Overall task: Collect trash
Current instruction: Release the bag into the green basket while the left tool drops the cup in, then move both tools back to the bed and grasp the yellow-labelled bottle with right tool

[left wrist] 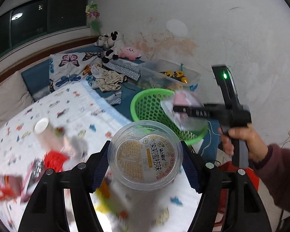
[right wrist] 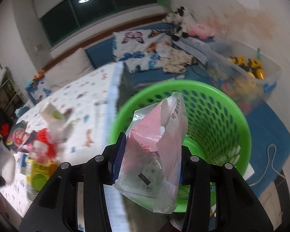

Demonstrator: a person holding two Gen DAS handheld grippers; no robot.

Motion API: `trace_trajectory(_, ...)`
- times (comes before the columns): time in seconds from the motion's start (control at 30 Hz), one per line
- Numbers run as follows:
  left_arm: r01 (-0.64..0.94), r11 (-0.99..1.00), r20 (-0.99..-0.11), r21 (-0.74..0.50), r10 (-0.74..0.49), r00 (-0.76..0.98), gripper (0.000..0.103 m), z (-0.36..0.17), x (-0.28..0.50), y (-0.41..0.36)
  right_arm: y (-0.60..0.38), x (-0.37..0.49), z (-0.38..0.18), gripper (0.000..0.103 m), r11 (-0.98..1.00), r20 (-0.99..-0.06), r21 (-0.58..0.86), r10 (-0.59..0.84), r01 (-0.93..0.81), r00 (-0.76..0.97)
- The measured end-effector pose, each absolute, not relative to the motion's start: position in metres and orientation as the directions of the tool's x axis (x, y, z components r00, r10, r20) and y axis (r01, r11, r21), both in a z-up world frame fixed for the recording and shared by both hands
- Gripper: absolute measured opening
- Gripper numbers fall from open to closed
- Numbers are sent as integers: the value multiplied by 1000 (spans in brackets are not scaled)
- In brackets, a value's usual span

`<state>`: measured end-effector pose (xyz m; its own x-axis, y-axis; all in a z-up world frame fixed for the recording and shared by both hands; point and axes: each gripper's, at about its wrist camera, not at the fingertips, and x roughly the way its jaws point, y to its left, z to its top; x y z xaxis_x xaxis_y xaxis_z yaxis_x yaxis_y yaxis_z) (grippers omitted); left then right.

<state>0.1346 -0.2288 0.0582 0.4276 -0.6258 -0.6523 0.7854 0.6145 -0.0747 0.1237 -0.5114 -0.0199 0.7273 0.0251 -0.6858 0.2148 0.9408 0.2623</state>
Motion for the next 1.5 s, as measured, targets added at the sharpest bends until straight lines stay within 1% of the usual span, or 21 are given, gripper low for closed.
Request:
trace_trajectory(0.07,796,601,-659,-69,-627,416,67,59,142,-247,-523,123,-29,62,931,-689,283,30,231,724)
trace_trajectory(0.1,798,599,-662,-63,-623,416,67,59,148,-258,-526,124,-31,64,930,-691,283,26,237,722)
trace_trajectory(0.17,806,589,-670,-67,-625,401,67,58,152,-272,-534,124,-36,71,926,-695,277,8,257,719)
trace_trajectory(0.47,806,580,-727,-119,-604,327,67,35,182,-336,-551,104,-38,72,907,-693,286,-26,308,721)
trace_trajectory(0.63,804,580,-765,-126,-573,293,67,19,192,-366,-556,81,-32,73,899,-675,292,-48,326,736)
trace_trajectory(0.8,805,585,-794,-103,-535,287,67,6,196,-388,-559,63,-25,75,895,-656,301,-56,330,753)
trace_trajectory(0.87,802,584,-801,-122,-535,268,67,0,198,-393,-560,58,-24,75,892,-651,307,-57,331,757)
trace_trajectory(0.9,801,584,-804,-128,-534,261,68,-2,199,-395,-560,55,-24,75,891,-649,308,-59,333,758)
trace_trajectory(0.93,801,585,-809,-129,-528,256,74,-5,199,-398,-559,53,-24,75,891,-649,308,-58,332,759)
trace_trajectory(1.03,801,584,-801,-132,-538,261,79,-7,197,-400,-556,48,-25,75,892,-652,304,-60,334,756)
trace_trajectory(1.1,797,588,-794,-139,-548,265,81,-4,195,-397,-553,46,-26,75,893,-652,304,-58,331,756)
trace_trajectory(1.2,789,596,-780,-150,-562,277,81,4,193,-386,-546,43,-25,75,900,-649,302,-48,315,759)
trace_trajectory(1.4,757,638,-717,-141,-593,366,81,38,183,-338,-518,44,-16,76,929,-635,278,-13,245,772)
trace_trajectory(1.5,734,668,-703,-119,-579,413,81,48,179,-310,-504,47,-13,76,937,-629,280,13,210,778)
